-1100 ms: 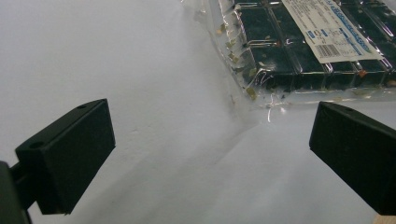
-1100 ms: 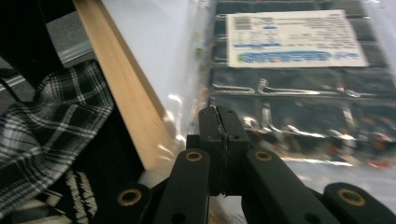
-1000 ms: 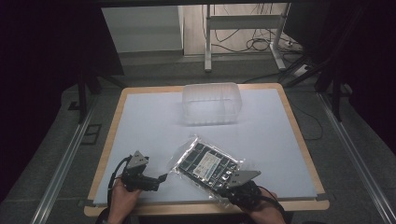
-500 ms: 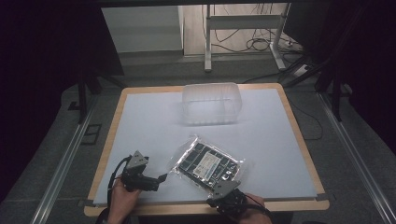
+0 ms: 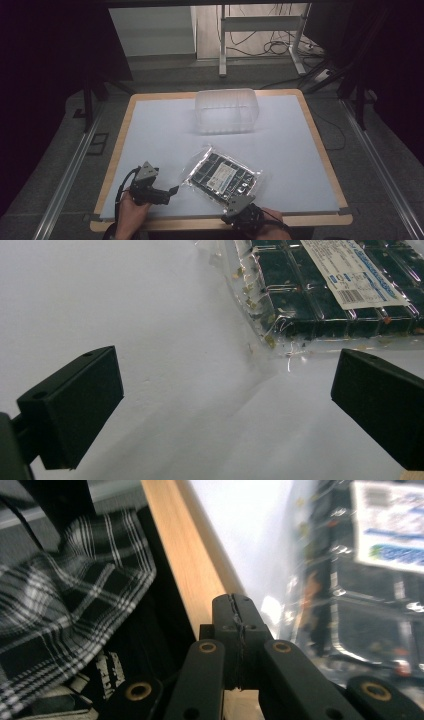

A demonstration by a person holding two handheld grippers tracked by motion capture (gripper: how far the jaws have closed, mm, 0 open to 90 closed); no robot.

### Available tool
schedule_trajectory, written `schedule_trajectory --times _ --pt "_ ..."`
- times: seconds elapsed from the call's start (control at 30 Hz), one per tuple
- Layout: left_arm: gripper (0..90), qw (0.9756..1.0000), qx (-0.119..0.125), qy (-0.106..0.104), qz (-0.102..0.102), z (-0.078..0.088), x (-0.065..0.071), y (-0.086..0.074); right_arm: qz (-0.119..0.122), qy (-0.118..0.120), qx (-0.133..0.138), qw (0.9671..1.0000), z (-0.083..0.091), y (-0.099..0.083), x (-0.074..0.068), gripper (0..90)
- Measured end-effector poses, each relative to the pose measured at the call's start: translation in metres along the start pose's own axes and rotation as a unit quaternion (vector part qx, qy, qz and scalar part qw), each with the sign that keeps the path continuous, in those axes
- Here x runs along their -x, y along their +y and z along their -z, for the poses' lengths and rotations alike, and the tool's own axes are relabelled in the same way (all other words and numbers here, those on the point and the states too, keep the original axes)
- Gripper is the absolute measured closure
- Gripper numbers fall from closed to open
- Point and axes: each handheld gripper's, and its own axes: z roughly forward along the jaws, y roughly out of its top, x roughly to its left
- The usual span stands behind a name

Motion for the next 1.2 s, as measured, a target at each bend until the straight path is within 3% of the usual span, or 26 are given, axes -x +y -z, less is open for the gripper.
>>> schedule_trajectory --times 0.13,0.37,0.63,1.2 --pt "0.0 1.0 -0.001 0.0 -0.001 0.0 0.0 0.0 -0.002 -0.002 -0.008 1.0 -0.001 -0.001 0.002 89.2" --pt "0.0 1.0 -0.002 0.001 -0.001 0.0 0.0 0.0 -0.012 -0.025 -0.016 0.9995 0.003 -0.005 0.011 89.2" --pt "0.0 1.0 -0.003 0.0 -0.002 0.0 -0.001 0.0 -0.021 -0.026 -0.011 0.9994 0.009 -0.008 0.019 89.2" --pt "0.2 1.0 -0.002 -0.004 0.004 0.0 0.0 0.0 -0.045 -0.059 -0.016 0.9971 0.025 -0.023 0.052 89.3"
